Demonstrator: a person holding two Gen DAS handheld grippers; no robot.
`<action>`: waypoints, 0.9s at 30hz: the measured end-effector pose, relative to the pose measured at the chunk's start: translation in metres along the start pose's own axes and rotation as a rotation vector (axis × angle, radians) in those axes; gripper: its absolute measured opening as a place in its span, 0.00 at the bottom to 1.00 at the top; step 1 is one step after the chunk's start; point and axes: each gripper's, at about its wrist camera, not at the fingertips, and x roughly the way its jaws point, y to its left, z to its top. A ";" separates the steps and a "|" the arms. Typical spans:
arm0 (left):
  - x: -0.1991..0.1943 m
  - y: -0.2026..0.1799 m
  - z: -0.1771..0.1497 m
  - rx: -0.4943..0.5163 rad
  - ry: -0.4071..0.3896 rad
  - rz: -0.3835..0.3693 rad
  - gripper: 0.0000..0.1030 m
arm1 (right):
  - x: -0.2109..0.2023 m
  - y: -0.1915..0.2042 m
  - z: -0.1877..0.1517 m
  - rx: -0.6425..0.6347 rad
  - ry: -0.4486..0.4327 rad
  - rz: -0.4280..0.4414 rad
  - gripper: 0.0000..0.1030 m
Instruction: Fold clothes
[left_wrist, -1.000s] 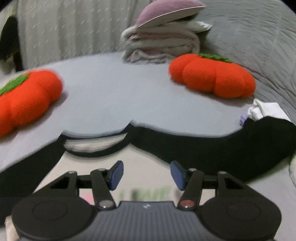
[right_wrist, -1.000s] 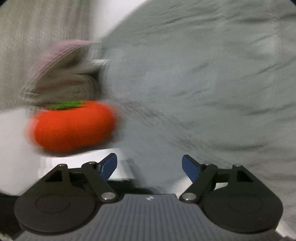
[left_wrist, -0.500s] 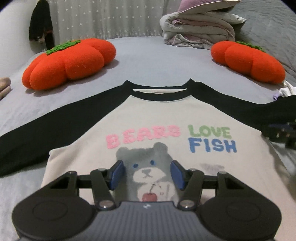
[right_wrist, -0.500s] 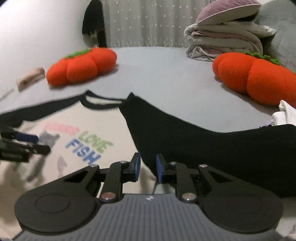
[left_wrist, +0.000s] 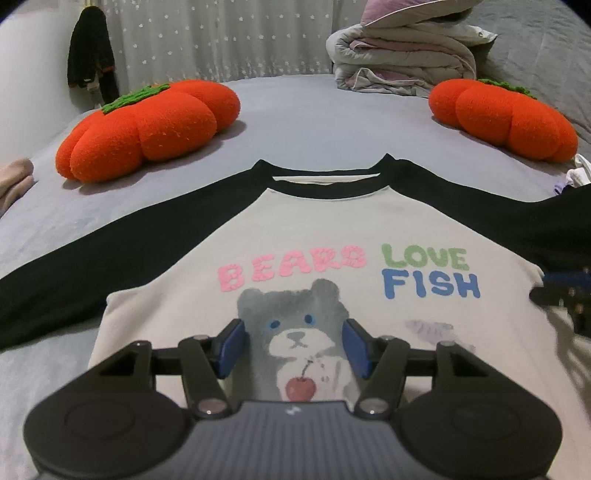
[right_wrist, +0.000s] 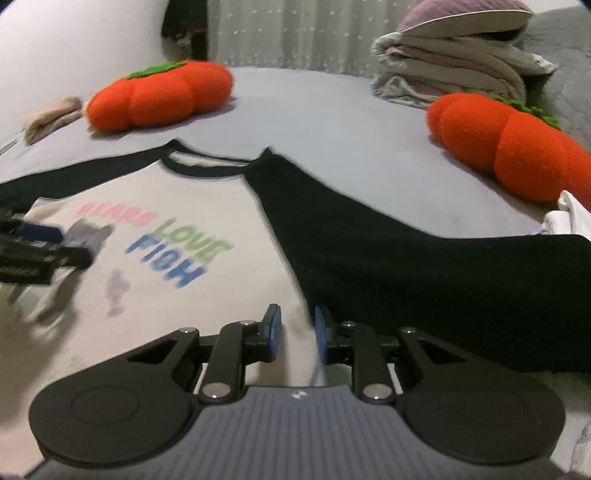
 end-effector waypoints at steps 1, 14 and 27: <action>-0.001 0.000 -0.001 0.000 0.000 0.002 0.58 | 0.000 0.005 -0.003 -0.010 0.010 -0.005 0.22; -0.024 0.026 -0.022 -0.022 0.009 0.014 0.61 | -0.027 0.051 -0.031 -0.016 0.023 -0.107 0.22; -0.071 0.055 -0.078 -0.018 -0.008 0.026 0.63 | -0.099 0.083 -0.101 0.058 0.026 -0.152 0.21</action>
